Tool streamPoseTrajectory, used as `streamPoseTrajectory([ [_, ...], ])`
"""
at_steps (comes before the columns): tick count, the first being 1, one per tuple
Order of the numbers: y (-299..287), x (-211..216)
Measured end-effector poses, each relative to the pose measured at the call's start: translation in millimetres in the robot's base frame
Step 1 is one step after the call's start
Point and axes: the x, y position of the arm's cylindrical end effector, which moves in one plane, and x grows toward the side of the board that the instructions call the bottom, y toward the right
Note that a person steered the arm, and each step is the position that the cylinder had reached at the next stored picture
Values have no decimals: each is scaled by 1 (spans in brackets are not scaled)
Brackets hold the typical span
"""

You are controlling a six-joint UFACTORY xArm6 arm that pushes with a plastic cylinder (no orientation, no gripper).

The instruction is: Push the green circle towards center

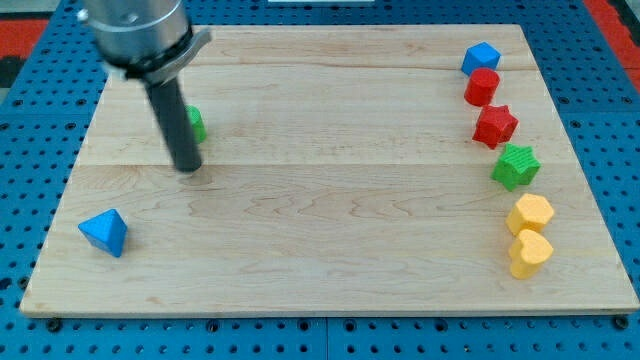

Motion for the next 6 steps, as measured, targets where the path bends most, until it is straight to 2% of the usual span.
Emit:
streamPoseTrajectory([
  [1,-11,-42],
  [2,47,-94],
  [3,56,-82],
  [4,-18,-94],
  [5,16,-152],
  [6,126,-169],
])
